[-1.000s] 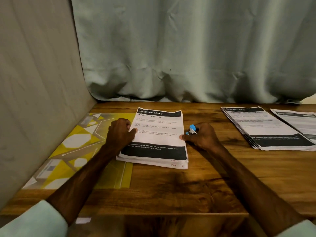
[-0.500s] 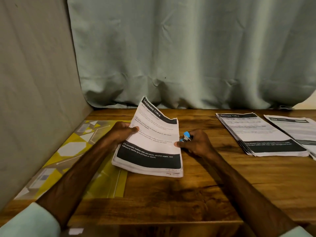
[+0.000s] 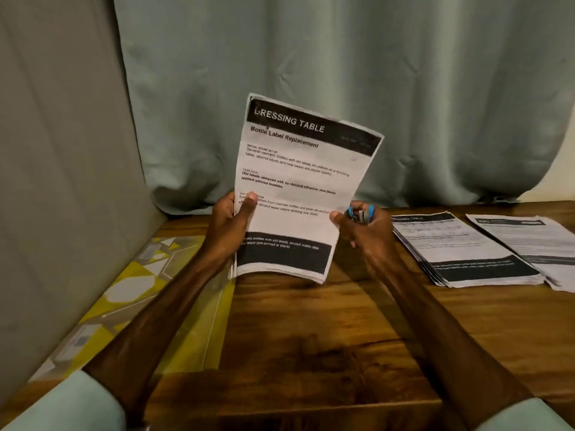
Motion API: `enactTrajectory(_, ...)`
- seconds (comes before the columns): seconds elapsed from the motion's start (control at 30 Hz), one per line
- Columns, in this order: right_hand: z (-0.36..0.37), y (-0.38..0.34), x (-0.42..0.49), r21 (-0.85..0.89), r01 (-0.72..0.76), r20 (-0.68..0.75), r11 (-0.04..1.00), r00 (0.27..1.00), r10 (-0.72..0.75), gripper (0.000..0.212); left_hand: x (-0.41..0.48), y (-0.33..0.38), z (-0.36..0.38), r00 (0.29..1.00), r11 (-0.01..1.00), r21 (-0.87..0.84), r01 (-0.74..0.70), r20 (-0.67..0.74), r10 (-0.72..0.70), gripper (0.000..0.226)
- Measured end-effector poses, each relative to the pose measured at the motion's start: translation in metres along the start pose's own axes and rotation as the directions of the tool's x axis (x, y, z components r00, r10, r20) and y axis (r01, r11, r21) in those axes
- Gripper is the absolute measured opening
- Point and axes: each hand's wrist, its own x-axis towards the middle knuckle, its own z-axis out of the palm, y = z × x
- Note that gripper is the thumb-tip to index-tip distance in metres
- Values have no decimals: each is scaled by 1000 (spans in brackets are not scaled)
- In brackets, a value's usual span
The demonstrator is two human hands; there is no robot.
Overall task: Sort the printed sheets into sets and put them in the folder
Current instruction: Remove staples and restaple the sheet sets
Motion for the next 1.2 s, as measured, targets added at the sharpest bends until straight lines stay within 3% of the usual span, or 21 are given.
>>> enactTrajectory(0.17,-11,4,3,-124,145,-54,982,987,-153,19,-8,-10,8,999,997,52,-49,16,49,31)
enactTrajectory(0.27,-15,21,-3,-198,227,-2,954,973,-232,13,-11,-38,7,999,989,144,12,37,-18,35)
enactTrajectory(0.37,-13,20,0,-151,306,36,940,952,-305,16,-2,-66,-3,992,951,280,127,-53,-117,33)
enactTrajectory(0.5,-4,10,26,-244,232,8,942,971,-238,15,18,-51,1,988,959,266,100,-138,-65,24)
enactTrajectory(0.57,0,2,37,-311,160,-4,937,986,-169,13,29,-41,6,994,961,269,64,-108,-35,13)
enactTrajectory(0.67,3,-1,47,-225,-42,35,973,998,51,14,45,-42,2,982,962,199,189,-47,-183,28)
enactTrajectory(0.73,4,6,52,-265,-154,37,952,985,170,24,50,-53,1,955,937,186,296,-30,-295,29)
enactTrajectory(0.8,6,22,51,-331,-222,11,917,971,239,36,49,-65,4,916,888,246,390,-4,-401,33)
enactTrajectory(0.87,7,41,45,-349,-266,25,899,956,293,34,42,-82,7,896,833,364,416,-5,-445,44)
enactTrajectory(0.93,5,61,42,-412,-287,26,865,945,326,28,33,-92,11,908,783,499,372,-20,-419,43)
enactTrajectory(1.1,7,81,40,-543,-222,-59,810,972,227,42,21,-101,19,969,685,694,222,-79,-234,40)
enactTrajectory(1.2,5,80,33,-526,-239,-78,816,969,234,44,13,-96,23,985,505,849,152,-88,-148,42)
